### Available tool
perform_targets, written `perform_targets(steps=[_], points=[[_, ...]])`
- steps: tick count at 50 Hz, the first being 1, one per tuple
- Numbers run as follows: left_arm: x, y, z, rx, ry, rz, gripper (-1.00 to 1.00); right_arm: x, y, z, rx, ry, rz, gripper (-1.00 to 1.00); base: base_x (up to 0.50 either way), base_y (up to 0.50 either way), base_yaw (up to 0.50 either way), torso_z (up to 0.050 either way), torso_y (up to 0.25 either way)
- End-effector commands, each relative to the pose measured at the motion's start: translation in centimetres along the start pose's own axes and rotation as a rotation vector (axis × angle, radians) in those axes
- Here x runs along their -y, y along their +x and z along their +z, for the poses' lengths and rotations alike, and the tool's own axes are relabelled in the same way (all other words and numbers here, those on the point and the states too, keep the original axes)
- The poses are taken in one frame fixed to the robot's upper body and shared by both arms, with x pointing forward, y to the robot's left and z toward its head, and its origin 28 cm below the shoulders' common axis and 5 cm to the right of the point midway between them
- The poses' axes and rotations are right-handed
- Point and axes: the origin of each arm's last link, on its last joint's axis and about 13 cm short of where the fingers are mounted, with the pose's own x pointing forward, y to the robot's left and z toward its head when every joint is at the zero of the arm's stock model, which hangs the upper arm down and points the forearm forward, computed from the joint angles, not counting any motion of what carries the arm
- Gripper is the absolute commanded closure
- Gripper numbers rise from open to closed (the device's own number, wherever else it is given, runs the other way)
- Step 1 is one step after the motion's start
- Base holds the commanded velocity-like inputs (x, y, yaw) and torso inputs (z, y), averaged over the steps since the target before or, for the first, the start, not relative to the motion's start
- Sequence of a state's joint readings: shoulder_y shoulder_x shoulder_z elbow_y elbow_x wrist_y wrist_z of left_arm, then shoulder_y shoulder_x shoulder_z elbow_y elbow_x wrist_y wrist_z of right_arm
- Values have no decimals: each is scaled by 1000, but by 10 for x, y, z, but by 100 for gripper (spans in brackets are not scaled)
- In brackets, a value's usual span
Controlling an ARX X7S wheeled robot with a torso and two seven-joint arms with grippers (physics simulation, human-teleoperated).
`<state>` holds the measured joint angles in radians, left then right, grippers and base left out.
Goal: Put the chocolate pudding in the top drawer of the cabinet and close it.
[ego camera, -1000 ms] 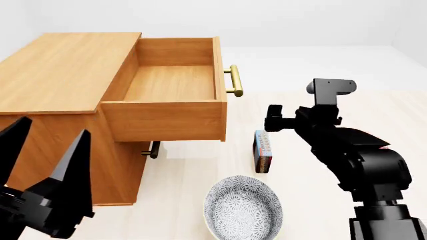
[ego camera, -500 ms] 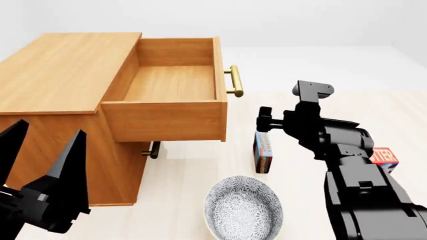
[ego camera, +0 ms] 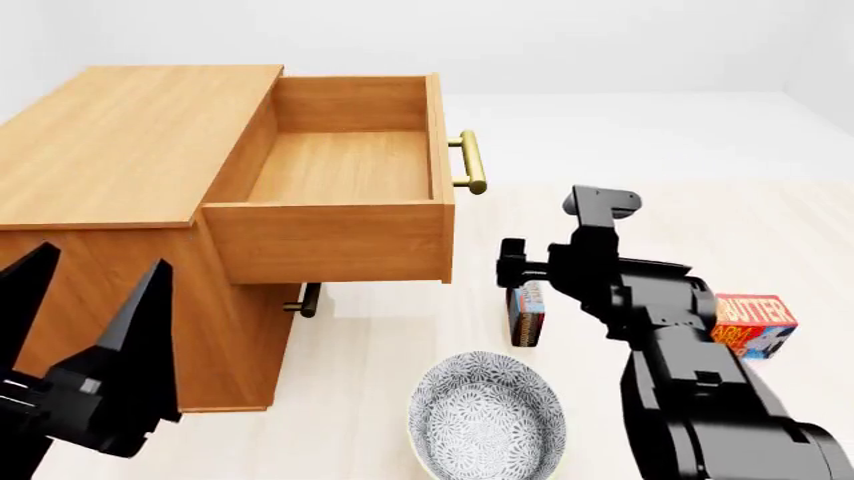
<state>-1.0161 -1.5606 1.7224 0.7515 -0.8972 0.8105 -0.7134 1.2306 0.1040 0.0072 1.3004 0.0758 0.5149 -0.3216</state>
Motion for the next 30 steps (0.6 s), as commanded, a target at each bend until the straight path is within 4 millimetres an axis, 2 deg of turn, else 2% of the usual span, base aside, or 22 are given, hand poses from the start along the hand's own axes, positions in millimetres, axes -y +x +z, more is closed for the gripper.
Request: perform_targets(steps=[1,16,30], points=[[-2,3,-4,1,0,9,-100,0,2,-10,-22,10,4,-100,0,0,0,0,0],[-7,13,-17,-11,0,11,-100,2,3,-18,-52,5,-27,-100,0,0,0,0,0],[-2,0,-8,-19,-1,10,-100,4,4,-30,-85,14,-33,-100,0,0,0,0,0]])
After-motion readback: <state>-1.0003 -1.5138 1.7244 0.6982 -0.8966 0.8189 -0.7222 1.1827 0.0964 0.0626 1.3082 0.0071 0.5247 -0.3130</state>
